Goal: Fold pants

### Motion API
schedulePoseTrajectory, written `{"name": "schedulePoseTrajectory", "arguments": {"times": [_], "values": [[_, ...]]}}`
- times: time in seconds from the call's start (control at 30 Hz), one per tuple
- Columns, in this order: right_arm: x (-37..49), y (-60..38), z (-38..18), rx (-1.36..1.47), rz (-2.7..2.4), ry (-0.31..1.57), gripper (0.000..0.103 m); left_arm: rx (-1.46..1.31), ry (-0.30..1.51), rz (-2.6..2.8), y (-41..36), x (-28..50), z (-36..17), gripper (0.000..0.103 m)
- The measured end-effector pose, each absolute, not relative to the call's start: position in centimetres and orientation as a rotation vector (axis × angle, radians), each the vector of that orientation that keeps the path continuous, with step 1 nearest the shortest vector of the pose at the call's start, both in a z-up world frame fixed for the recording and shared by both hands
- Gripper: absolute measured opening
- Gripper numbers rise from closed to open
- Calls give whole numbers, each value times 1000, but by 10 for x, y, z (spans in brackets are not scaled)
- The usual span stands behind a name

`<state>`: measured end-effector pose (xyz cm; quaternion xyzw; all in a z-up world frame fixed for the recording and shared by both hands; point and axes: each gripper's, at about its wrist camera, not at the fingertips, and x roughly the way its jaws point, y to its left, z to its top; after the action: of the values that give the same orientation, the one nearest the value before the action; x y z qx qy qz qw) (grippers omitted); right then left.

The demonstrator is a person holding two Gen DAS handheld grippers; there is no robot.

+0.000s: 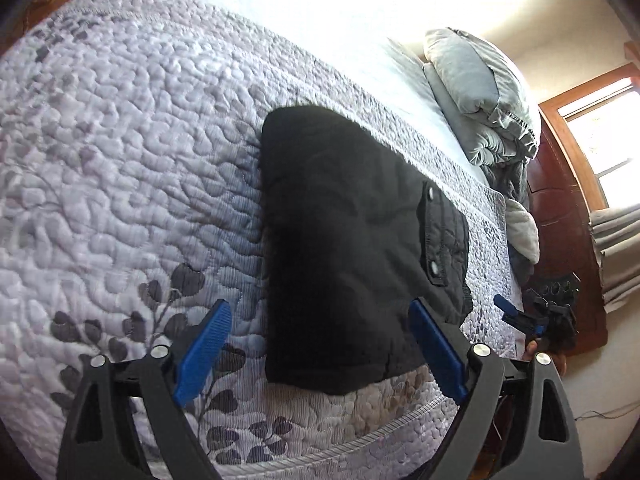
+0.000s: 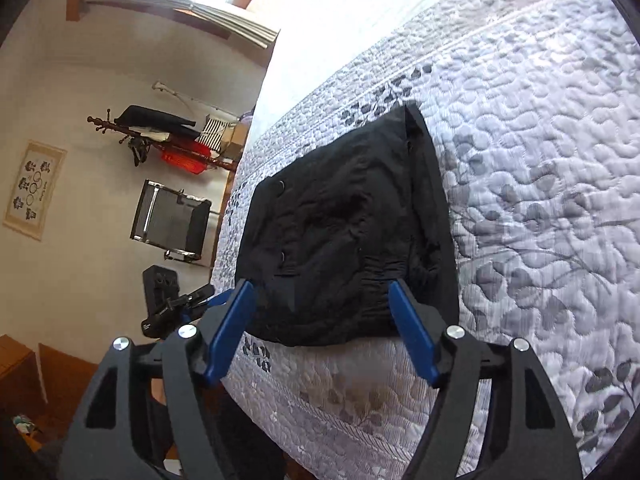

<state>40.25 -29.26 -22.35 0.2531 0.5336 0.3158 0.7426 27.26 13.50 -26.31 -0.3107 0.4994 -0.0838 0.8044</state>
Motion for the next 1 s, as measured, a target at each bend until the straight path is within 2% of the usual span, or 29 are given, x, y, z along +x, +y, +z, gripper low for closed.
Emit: {"name": "schedulePoseTrajectory", "arguments": {"times": [0.03, 0.07, 0.1, 0.5, 0.7, 1.0], "values": [[391, -296, -209, 514, 647, 1130, 82, -631, 1044, -157, 134, 262, -247, 93], [378, -298, -194, 489, 614, 1084, 85, -592, 1022, -139, 133, 250, -233, 100], [363, -300, -180, 469, 581, 1042, 89, -557, 991, -115, 131, 238, -216, 99], [173, -283, -36, 317, 434, 747, 99, -231, 715, 178, 87, 91, -56, 99], [82, -254, 7, 168, 422, 617, 100, -159, 665, 201, 38, 25, -17, 99], [11, -222, 7, 85, 449, 657, 100, -209, 699, 108, -15, -40, -2, 99]]}}
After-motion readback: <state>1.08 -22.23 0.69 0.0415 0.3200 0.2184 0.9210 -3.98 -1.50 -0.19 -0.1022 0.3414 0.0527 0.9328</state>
